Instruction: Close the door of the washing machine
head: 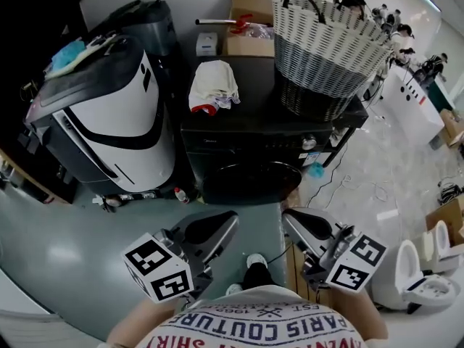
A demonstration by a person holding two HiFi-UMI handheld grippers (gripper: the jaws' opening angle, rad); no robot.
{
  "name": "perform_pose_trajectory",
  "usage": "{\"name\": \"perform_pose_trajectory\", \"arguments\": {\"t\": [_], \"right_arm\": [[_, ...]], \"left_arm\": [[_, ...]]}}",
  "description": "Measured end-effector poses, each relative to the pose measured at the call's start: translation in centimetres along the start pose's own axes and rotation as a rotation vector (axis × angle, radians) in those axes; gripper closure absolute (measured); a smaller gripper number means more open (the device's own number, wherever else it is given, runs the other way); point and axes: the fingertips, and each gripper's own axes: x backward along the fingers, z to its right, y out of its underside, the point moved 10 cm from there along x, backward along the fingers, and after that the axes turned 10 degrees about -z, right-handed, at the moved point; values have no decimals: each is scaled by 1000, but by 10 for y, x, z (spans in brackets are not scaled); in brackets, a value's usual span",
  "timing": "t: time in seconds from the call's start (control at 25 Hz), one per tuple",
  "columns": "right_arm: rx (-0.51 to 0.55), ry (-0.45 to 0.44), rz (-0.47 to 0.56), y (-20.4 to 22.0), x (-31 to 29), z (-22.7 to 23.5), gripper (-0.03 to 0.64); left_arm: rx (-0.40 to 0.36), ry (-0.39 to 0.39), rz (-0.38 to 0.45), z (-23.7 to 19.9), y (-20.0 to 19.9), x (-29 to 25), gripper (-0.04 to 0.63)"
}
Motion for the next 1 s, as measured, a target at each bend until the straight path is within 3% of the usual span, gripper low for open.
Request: {"name": "perform_pose_trajectory", "arguments": {"t": [0.12, 1.0], "right_arm": [[-7, 19, 18, 5, 5, -8, 597], [-11, 21, -2, 25, 5, -20, 597]], "left_arm": [[-24, 6, 6, 6, 3, 7, 568], [15, 17, 15, 10, 20, 17, 568]]}}
